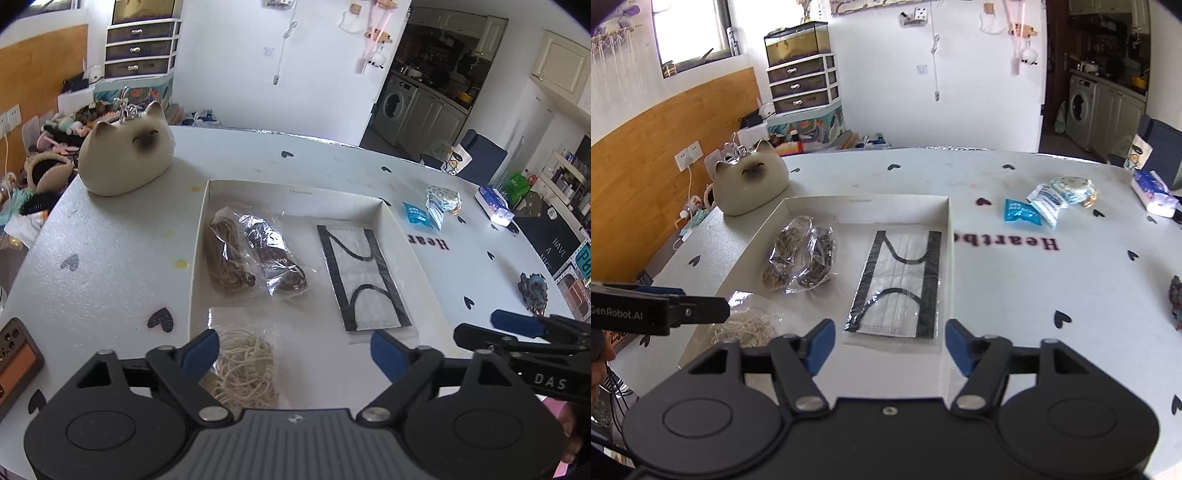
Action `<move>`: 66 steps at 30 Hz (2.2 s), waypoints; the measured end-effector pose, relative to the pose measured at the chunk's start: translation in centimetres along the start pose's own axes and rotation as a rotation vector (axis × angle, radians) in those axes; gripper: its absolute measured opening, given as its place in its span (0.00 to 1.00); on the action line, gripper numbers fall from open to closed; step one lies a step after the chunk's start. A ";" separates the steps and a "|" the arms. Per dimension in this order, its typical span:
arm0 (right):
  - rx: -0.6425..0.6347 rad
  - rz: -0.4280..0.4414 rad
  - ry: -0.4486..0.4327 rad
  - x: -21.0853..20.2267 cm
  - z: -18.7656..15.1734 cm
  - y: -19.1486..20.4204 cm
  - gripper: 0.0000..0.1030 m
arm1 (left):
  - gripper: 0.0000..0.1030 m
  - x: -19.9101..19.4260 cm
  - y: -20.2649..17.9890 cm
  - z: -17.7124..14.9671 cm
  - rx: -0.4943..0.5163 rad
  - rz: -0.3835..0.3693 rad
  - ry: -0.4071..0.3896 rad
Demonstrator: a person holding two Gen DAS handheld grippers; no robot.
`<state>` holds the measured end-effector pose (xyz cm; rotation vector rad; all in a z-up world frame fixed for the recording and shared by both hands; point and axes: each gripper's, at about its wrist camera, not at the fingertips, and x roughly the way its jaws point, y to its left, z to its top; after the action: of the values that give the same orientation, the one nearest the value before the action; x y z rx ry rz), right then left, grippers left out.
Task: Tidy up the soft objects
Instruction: 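Withdraw both tools from the tray toward the remaining items, then grasp the floral fabric pouch with the left tool while the right tool grasps the crocheted scrunchie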
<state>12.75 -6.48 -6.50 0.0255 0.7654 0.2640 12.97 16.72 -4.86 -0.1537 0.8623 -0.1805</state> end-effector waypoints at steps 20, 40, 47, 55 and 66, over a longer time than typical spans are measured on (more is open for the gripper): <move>0.050 -0.127 -0.098 -3.1 -2.5 0.4 1.00 | 1.00 -1.7 1.2 -1.6 0.013 0.063 -0.034; 0.004 -0.042 -0.149 -4.2 -0.5 -11.3 1.00 | 1.00 0.7 -10.7 -0.1 -0.035 0.130 -0.096; 0.006 -0.048 -0.161 -4.6 0.5 -18.5 1.00 | 1.00 3.4 -17.3 1.0 -0.026 0.119 -0.114; 0.018 -0.080 -0.158 -4.8 1.5 -26.2 1.00 | 1.00 6.7 -24.2 2.8 -0.008 0.098 -0.129; 0.088 -0.106 -0.114 -3.8 1.7 -35.4 1.00 | 1.00 12.3 -31.3 6.6 0.052 -0.034 -0.124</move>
<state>19.30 -41.49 -6.87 0.0829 0.6620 0.1270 22.86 -16.07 -3.20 -0.1296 0.7309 -0.2231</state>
